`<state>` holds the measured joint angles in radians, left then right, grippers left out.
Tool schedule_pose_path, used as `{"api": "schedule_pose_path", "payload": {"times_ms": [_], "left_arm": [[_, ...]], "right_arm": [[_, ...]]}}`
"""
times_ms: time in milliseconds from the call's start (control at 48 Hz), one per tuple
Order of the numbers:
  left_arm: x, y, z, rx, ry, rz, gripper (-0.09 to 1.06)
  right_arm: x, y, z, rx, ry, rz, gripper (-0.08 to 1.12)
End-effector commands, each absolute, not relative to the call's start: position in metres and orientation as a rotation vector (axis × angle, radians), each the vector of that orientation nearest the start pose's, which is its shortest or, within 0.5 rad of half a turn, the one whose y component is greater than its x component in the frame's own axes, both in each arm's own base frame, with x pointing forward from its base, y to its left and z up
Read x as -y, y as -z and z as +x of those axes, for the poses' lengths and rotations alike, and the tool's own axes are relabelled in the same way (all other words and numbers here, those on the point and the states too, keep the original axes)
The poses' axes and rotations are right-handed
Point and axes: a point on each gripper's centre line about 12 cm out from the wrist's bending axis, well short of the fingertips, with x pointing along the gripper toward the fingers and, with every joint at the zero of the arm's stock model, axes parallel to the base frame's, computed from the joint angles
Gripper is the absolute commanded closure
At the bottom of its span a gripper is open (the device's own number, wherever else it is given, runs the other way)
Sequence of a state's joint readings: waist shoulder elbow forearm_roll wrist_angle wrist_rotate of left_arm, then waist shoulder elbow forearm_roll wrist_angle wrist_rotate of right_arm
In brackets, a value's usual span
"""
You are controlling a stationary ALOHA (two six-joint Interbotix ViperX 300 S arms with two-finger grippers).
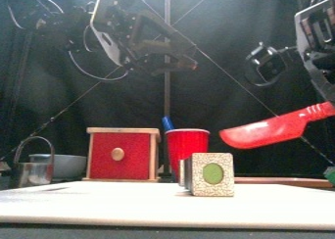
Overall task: Place sushi on board then cut the sushi with the knife then place the pieces on the plate
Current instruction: Place the 4 sushi pieces on the plate
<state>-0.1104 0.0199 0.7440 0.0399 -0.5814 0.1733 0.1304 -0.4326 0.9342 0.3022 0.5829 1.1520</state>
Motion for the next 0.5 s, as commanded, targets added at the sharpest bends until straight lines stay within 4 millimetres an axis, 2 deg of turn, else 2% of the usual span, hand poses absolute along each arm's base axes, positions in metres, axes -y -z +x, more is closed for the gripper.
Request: {"api": "schedule_pose_path", "payload": {"times_ms": [21,167,292,396,500], "left_arm": [[0.044,-0.206,0.397,-0.130,0.141,0.226,0.11],[0.044,-0.201,0.392,-0.138,0.146,0.238,0.11],[0.044,-0.200,0.390,-0.126,0.145,0.237,0.11],[0.044,-0.202,0.389,-0.115,0.145,0.237,0.11],[0.044,-0.201,0.388,-0.116,0.146,0.238,0.11]], "right_arm": [[-0.056,-0.180,0.247,-1.004,0.585,1.377,0.70],[-0.063,-0.173,0.251,-0.972,0.655,1.491,0.63],[-0.071,-0.172,0.258,-0.949,0.619,1.521,0.43],[-0.075,-0.172,0.266,-0.945,0.594,1.492,0.29],[-0.070,-0.178,0.271,-0.938,0.576,1.387,0.28]]}}
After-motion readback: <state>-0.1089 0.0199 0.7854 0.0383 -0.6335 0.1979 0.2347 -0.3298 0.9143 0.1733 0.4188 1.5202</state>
